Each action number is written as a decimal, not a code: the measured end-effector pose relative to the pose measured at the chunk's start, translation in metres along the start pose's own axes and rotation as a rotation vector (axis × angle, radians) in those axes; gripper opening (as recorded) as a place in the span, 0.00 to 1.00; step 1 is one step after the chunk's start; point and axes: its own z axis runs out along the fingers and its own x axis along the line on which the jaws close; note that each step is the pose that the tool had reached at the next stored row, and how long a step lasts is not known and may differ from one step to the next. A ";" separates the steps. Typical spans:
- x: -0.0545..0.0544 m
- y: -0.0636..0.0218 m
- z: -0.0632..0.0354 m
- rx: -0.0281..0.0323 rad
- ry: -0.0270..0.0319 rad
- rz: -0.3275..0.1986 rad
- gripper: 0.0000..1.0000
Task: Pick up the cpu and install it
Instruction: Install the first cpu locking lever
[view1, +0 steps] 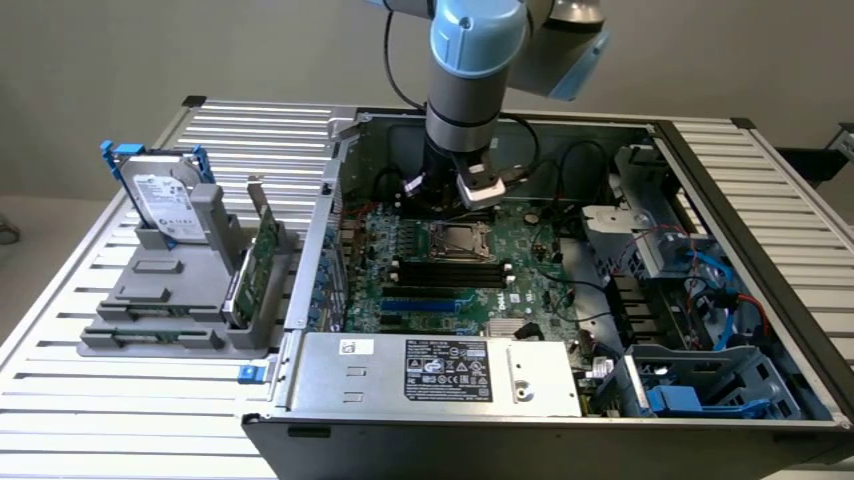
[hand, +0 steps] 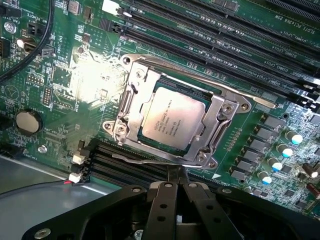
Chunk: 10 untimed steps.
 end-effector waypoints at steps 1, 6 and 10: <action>0.000 0.0000 0.0002 0.0000 0.0000 0.000 0.11; 0.000 0.0002 0.0015 -0.0006 -0.0004 0.000 0.11; -0.001 -0.0003 0.0018 -0.0008 -0.0007 0.000 0.11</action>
